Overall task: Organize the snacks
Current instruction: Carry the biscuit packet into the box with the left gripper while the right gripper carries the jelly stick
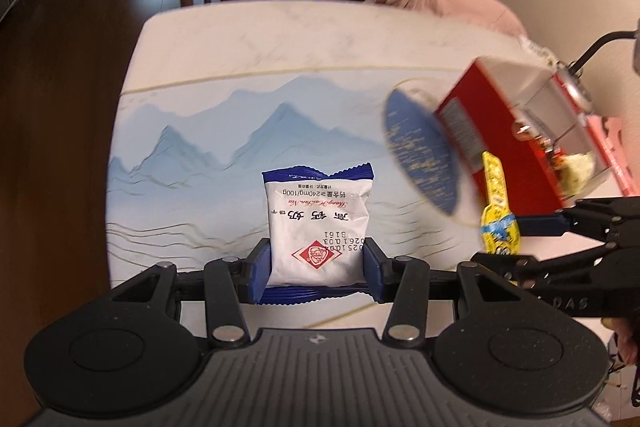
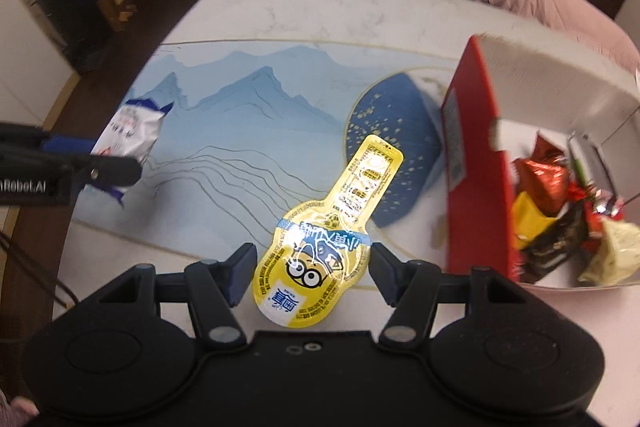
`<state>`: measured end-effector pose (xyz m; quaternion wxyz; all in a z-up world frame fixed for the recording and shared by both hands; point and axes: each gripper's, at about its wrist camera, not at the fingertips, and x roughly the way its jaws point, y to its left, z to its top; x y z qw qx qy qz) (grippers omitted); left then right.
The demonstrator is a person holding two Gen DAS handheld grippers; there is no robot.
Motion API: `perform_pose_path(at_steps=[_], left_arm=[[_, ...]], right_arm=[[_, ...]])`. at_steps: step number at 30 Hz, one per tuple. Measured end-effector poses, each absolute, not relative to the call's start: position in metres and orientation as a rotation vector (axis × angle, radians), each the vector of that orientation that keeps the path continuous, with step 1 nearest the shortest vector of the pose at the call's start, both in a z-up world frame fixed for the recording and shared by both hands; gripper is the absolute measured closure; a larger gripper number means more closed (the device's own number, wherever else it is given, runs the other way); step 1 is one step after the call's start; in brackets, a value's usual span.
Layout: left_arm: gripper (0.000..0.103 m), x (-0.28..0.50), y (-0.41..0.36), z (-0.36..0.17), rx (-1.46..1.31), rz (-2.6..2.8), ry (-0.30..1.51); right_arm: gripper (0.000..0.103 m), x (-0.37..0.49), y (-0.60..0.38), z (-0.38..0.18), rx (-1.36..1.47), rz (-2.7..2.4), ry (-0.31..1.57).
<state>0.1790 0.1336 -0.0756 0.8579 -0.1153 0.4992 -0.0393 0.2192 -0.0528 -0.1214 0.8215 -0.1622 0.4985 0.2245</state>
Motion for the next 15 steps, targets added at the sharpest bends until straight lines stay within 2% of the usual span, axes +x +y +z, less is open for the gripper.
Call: perform_pose_path(at_steps=[15], left_arm=[[0.057, 0.195, -0.002, -0.029, -0.204, -0.155, 0.983]], right_arm=[[0.043, 0.234, -0.164, -0.065, -0.389, 0.509, 0.953]])
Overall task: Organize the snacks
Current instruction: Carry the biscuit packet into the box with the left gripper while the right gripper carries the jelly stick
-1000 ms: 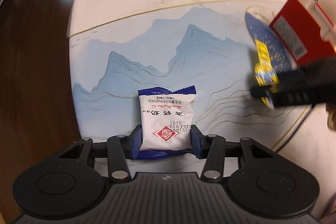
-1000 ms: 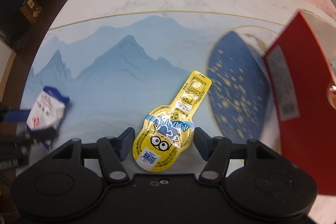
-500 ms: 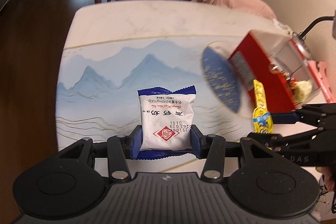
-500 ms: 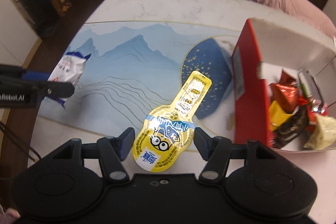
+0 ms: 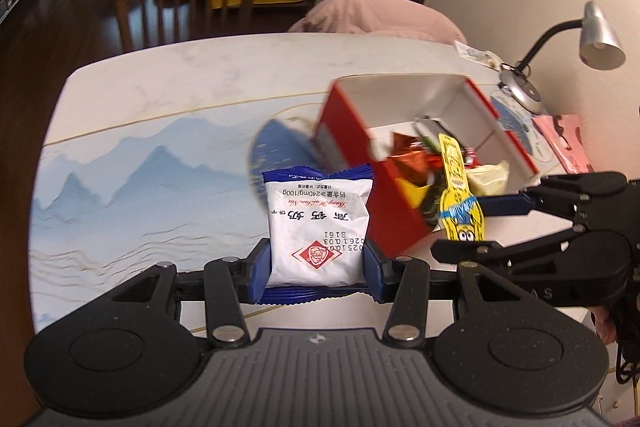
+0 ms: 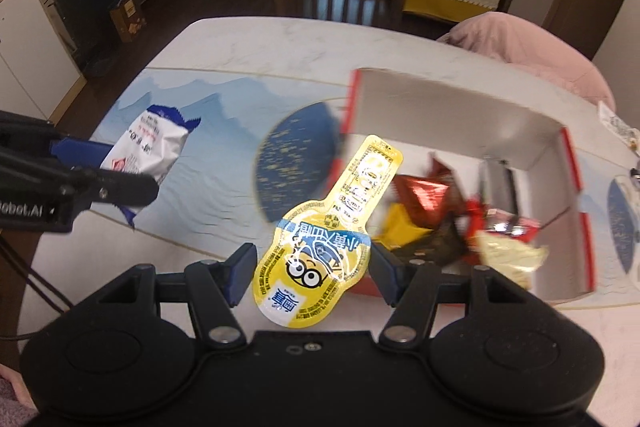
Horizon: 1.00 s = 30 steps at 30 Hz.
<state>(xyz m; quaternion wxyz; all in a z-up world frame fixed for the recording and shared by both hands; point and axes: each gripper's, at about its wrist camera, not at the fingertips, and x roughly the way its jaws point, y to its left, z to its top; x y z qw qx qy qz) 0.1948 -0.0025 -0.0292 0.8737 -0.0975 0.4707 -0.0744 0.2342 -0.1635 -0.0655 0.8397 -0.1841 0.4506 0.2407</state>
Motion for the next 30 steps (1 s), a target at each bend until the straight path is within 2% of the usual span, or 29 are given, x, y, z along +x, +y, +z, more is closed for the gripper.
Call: perform_pose_path(at_steps=[14, 30], left_arm=[[0.057, 0.250, -0.109, -0.024, -0.143, -0.169, 0.987], [0.056, 0.327, -0.172, -0.076, -0.052, -0.109, 1.097]], right_arm=[[0.043, 0.293, -0.258, -0.052, -0.388, 0.444, 0.915], [0.043, 0.356, -0.299, -0.088, -0.448, 0.464, 1.002]])
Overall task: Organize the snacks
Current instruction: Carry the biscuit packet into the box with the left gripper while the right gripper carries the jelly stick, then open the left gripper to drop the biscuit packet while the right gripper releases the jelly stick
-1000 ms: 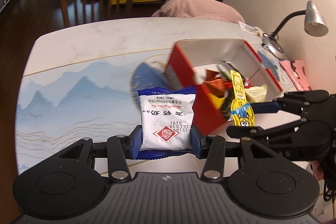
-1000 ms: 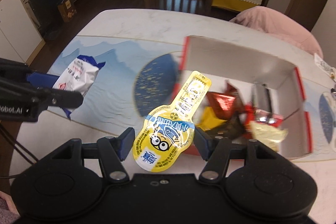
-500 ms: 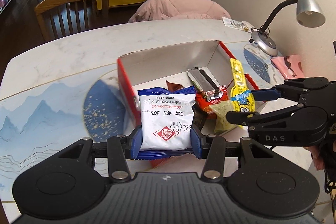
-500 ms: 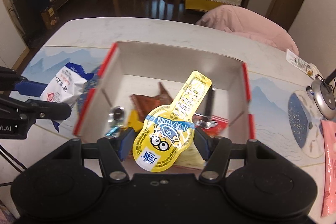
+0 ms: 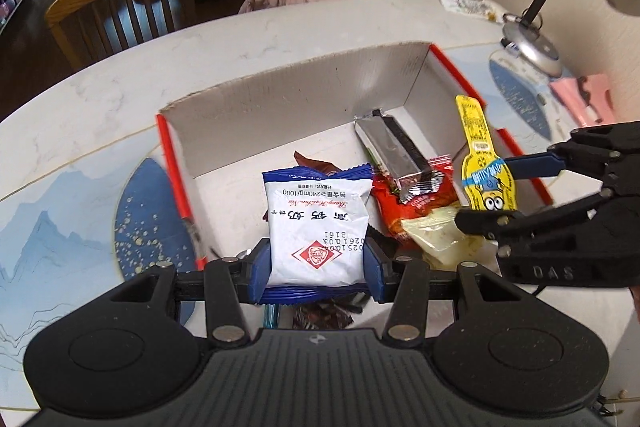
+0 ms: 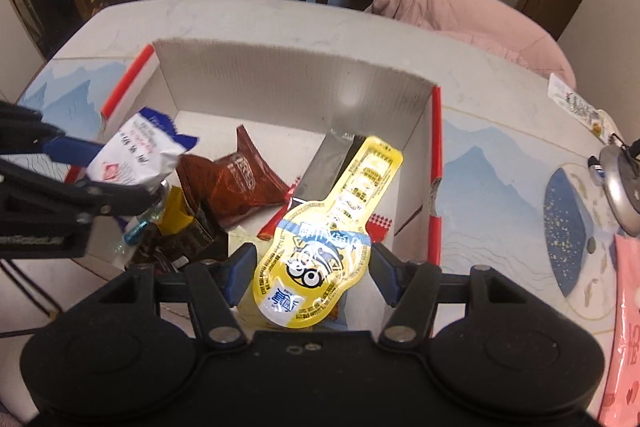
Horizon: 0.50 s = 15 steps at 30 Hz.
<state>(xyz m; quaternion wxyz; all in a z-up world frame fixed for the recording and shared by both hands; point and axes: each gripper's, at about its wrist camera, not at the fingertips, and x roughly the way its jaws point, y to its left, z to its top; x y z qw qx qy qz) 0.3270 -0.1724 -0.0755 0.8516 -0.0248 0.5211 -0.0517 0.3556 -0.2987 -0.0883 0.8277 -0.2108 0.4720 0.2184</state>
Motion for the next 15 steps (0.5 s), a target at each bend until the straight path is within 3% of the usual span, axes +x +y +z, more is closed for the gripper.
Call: perform_pose_path(at_steps=[15], left_arm=[[0.056, 0.348, -0.189, -0.116, -0.027, -0.080, 1.193]], right_arm=[[0.041, 0.366, -0.294, -0.100, -0.414, 0.518, 1.030]])
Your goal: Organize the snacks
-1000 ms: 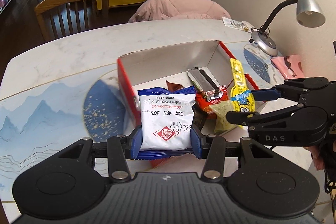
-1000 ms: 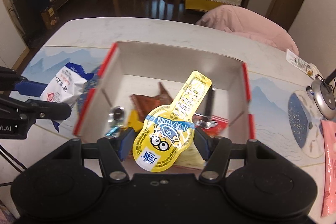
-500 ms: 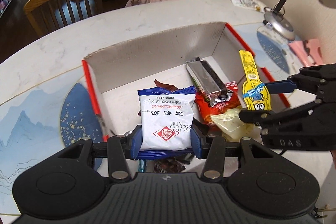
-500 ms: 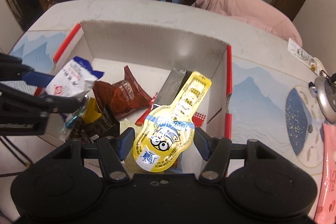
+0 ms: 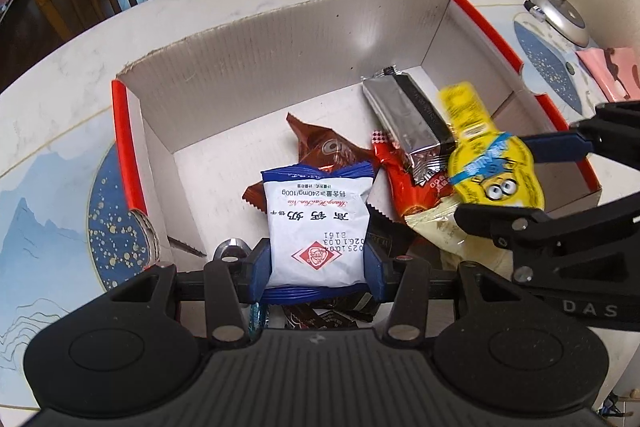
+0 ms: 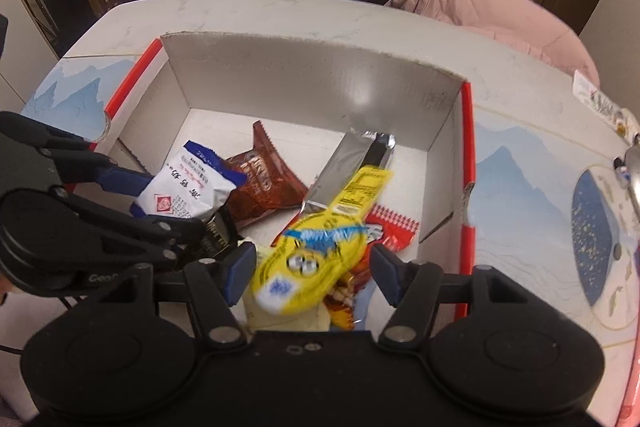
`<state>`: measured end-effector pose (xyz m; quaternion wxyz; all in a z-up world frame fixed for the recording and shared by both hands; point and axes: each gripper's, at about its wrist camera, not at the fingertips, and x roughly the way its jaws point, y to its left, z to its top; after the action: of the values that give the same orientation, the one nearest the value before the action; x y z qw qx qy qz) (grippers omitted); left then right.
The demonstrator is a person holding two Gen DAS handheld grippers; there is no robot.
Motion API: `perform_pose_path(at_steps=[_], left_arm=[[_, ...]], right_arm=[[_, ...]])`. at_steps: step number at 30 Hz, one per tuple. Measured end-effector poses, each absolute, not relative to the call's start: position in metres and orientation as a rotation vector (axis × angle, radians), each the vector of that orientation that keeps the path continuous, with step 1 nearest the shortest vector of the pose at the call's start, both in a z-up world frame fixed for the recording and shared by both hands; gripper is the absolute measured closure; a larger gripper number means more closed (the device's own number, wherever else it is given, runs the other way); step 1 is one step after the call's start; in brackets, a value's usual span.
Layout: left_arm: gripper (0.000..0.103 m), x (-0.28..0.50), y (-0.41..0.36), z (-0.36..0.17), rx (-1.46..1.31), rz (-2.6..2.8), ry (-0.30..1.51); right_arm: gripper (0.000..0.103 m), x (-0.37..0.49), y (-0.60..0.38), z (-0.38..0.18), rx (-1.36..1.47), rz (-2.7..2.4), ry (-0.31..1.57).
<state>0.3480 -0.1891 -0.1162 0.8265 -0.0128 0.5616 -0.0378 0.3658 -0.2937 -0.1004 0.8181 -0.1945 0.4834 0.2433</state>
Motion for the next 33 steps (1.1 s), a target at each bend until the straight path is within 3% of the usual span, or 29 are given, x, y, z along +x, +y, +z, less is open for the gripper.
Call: perform_pose_path(at_steps=[6, 8, 10, 16, 26, 33], left_arm=[[0.056, 0.344, -0.190, -0.117, -0.029, -0.087, 1.186], [0.055, 0.342, -0.189, -0.116, -0.037, -0.089, 1.179], [0.049, 0.339, -0.186, -0.112, -0.055, -0.101, 1.168], [0.046, 0.324, -0.182, -0.096, -0.081, -0.120, 1.116], [0.043, 0.287, -0.179, -0.058, -0.083, -0.153, 0.997], [0.040, 0.256, -0.180, -0.029, -0.037, -0.175, 0.906]], right_arm=[[0.037, 0.362, -0.296, -0.103, -0.406, 0.524, 1.035], [0.031, 0.359, -0.298, -0.100, -0.398, 0.534, 1.026], [0.027, 0.355, -0.301, -0.097, -0.390, 0.539, 1.012], [0.023, 0.343, -0.314, -0.081, -0.332, 0.535, 0.974], [0.011, 0.303, -0.327, -0.046, -0.237, 0.510, 0.835], [0.009, 0.270, -0.330, -0.026, -0.210, 0.468, 0.723]])
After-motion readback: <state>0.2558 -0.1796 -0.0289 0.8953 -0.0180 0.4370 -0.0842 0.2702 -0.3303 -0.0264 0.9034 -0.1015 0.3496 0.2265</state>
